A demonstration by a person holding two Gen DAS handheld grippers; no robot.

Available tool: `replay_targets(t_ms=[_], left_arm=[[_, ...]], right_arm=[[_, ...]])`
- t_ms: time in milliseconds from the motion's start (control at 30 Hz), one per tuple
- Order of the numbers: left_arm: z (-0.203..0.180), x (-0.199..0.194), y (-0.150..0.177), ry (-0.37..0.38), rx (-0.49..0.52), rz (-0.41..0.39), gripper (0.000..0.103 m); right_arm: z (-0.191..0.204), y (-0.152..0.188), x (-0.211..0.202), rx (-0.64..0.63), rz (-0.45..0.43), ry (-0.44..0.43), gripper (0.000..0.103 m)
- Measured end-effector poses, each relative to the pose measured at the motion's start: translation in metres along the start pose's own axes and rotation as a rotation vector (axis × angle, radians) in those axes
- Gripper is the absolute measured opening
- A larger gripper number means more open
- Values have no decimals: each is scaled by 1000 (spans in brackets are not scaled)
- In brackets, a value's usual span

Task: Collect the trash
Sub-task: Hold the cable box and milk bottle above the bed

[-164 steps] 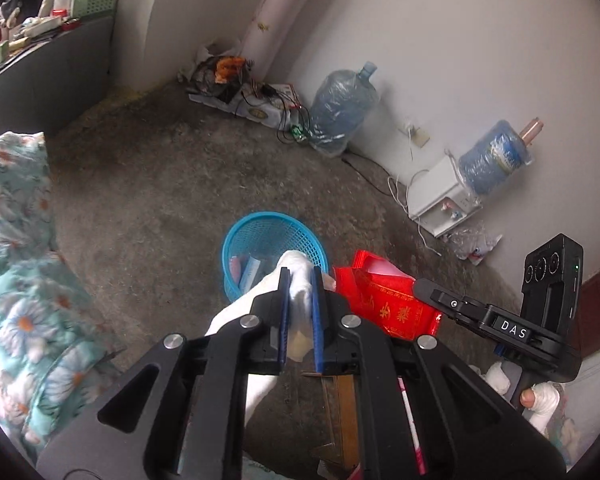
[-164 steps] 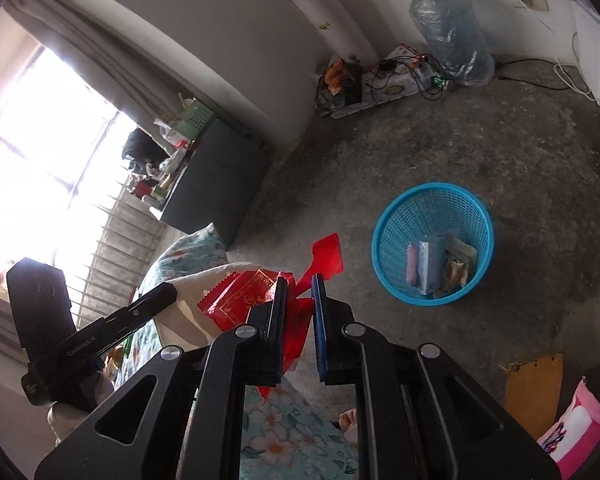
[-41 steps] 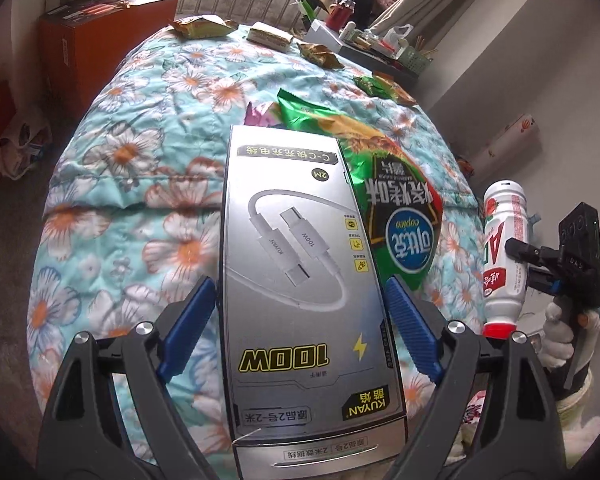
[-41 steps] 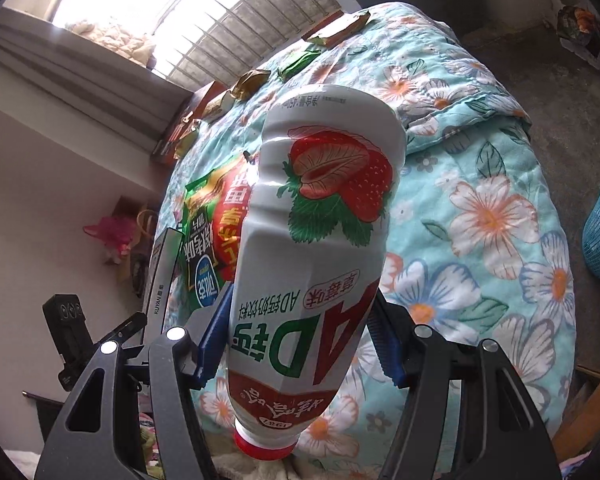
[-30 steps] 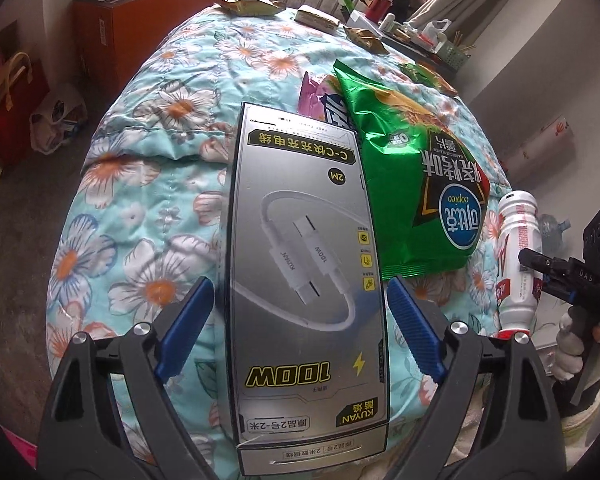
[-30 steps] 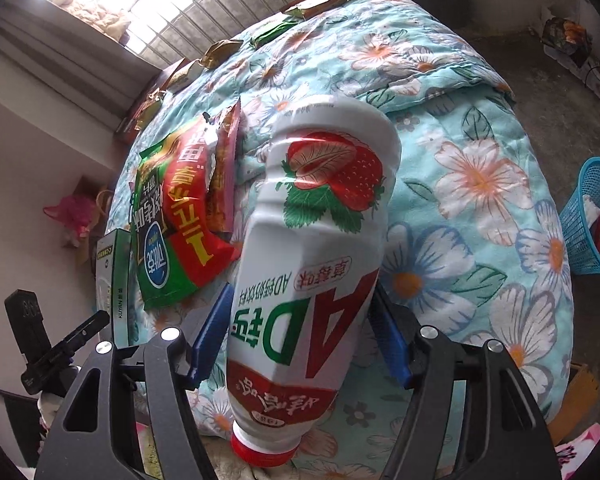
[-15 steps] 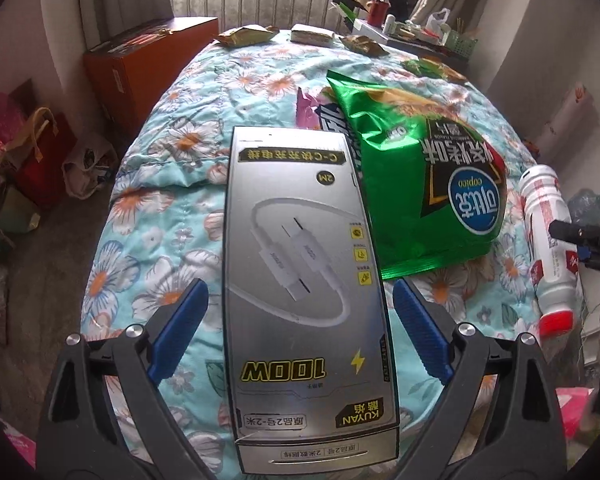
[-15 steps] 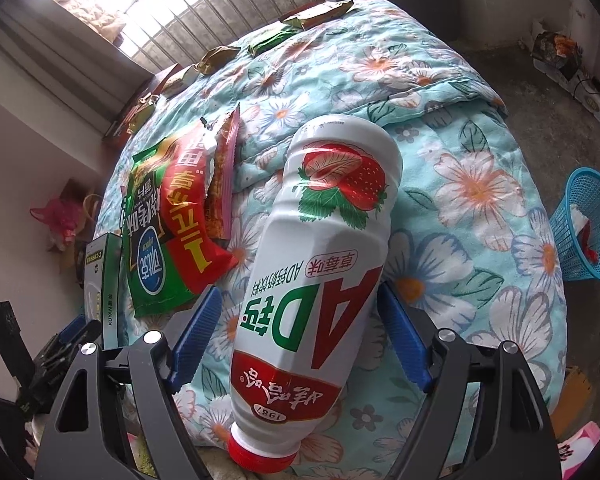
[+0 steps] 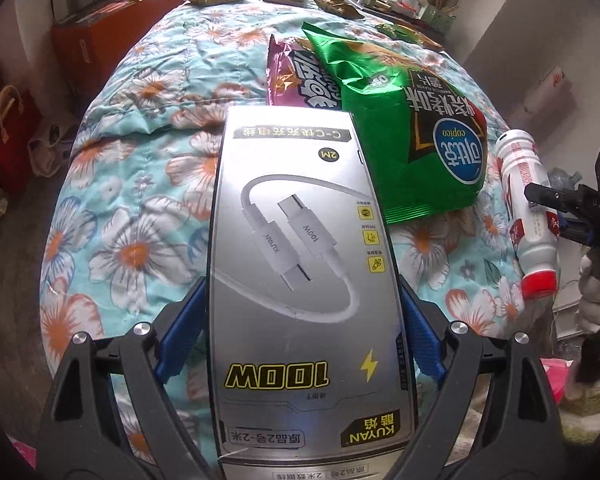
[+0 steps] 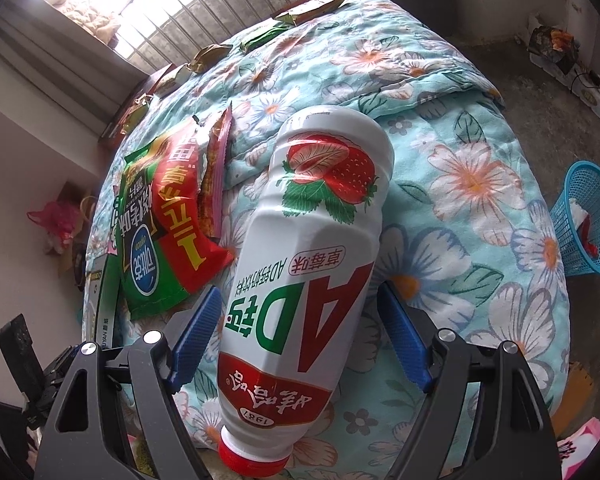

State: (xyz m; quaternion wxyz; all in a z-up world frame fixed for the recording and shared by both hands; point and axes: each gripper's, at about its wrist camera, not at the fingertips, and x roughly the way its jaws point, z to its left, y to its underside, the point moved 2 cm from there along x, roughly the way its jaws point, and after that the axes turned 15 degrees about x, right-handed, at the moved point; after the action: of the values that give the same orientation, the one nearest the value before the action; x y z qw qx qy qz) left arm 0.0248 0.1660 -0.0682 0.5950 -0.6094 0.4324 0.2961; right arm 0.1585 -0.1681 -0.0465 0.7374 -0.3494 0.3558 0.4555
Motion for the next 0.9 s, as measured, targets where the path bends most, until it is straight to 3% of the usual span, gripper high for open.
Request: replay_targets(t_ms=[167, 533, 900], left_arm=[[2, 0, -4, -84, -13, -15, 86], [-6, 21, -16, -209, 60, 11, 86], [-8, 21, -18, -234, 80, -3, 81]], right_arm=[[-3, 1, 3, 13, 9, -3, 78], [-5, 6, 3, 31, 13, -7, 79], [-4, 11, 3, 52, 0, -22, 80]])
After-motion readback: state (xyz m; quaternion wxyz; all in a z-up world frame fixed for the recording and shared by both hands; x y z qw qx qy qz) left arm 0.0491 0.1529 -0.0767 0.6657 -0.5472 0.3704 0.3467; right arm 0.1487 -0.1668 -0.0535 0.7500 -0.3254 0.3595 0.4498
